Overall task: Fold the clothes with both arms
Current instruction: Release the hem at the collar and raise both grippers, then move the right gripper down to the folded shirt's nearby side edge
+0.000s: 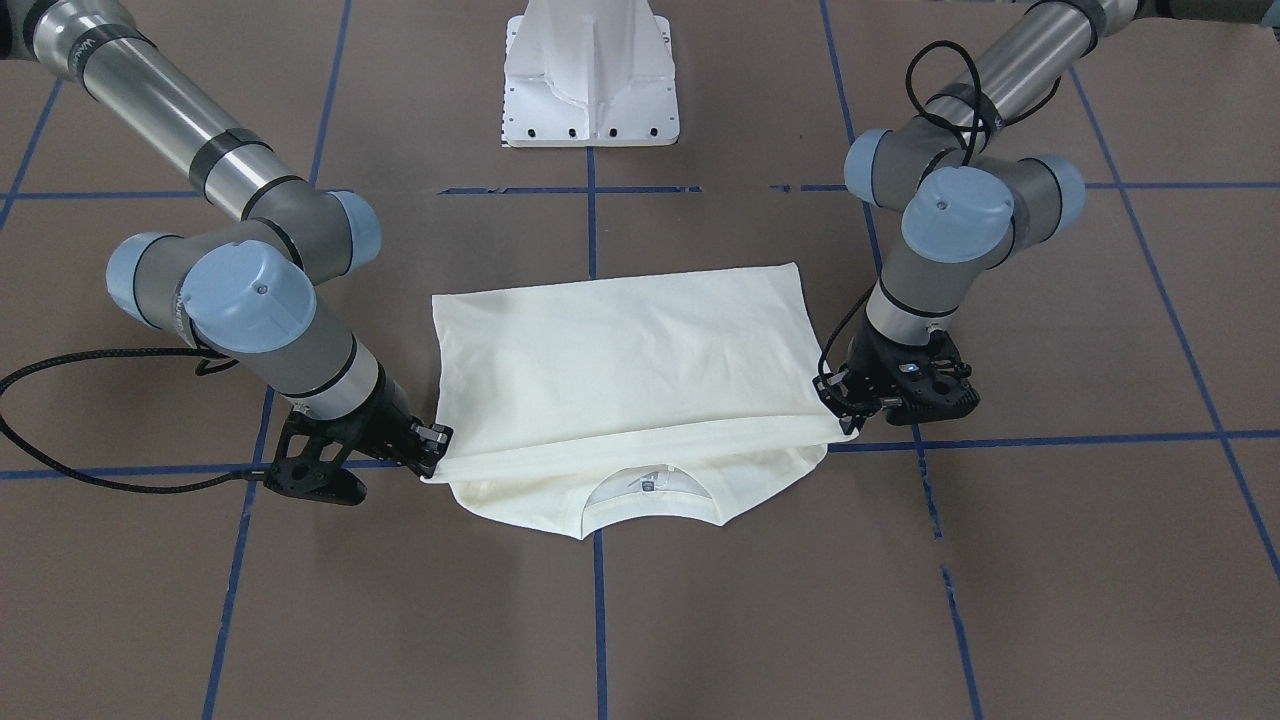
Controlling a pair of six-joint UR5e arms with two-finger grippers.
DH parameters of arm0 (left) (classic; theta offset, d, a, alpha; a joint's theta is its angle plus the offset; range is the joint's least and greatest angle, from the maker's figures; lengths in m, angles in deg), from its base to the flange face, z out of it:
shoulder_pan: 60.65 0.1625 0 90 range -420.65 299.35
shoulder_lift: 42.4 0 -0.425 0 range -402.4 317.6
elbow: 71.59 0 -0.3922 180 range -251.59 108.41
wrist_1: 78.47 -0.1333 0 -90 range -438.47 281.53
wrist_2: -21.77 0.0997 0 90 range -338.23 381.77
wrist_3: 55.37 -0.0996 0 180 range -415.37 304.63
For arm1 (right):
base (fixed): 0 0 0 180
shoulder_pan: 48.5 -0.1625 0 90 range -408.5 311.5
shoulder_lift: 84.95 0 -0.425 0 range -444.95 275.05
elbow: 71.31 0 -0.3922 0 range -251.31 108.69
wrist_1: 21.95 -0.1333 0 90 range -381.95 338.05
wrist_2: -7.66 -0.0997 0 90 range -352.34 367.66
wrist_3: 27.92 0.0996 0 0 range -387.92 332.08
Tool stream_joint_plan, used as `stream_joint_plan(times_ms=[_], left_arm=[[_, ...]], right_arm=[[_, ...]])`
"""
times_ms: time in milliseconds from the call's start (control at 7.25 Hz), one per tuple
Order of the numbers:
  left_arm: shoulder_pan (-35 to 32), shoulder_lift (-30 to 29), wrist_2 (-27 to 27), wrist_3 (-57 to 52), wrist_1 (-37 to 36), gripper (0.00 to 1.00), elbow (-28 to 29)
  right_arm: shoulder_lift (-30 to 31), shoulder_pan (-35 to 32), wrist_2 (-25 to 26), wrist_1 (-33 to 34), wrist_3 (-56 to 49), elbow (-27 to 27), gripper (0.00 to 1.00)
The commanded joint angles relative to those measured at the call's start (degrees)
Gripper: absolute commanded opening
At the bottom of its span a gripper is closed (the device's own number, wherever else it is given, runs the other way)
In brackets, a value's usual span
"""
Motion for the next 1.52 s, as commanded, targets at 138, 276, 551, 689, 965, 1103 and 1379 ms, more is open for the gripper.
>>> stream_joint_plan(times_ms=[138,276,551,689,965,1103,1379], left_arm=[[-0.7,-0.6,0.0,0.1,-0.2,1.00,-0.5],[-1.8,-0.5,-0.3,-0.2,-0.7,1.00,-2.5],[-2.0,0.2,-0.3,-0.2,-5.5,1.00,-9.0],[-2.0,0.6,-0.3,0.0,-8.2,1.00,-12.6],[-1.9,0.9,-0.3,1.6,-10.5,1.00,-17.3],[-1.7,0.8,-0.3,2.1,-10.5,1.00,-17.9],[-1.5,0.9,-0.3,2.2,-10.5,1.00,-19.0]], right_arm=[[0.2,0.2,-0.5,-0.8,-0.1,-0.6,1.00],[1.0,0.3,-0.7,-0.7,0.2,-2.8,1.00],[7.0,3.9,0.4,-0.4,2.0,-10.8,1.00],[10.6,7.0,3.3,-0.1,2.9,-15.2,1.00],[14.2,11.8,7.0,0.0,3.9,-17.7,1.00],[14.7,12.5,7.0,0.1,4.9,-19.0,1.00],[16.0,14.2,7.0,0.1,5.4,-20.5,1.00]])
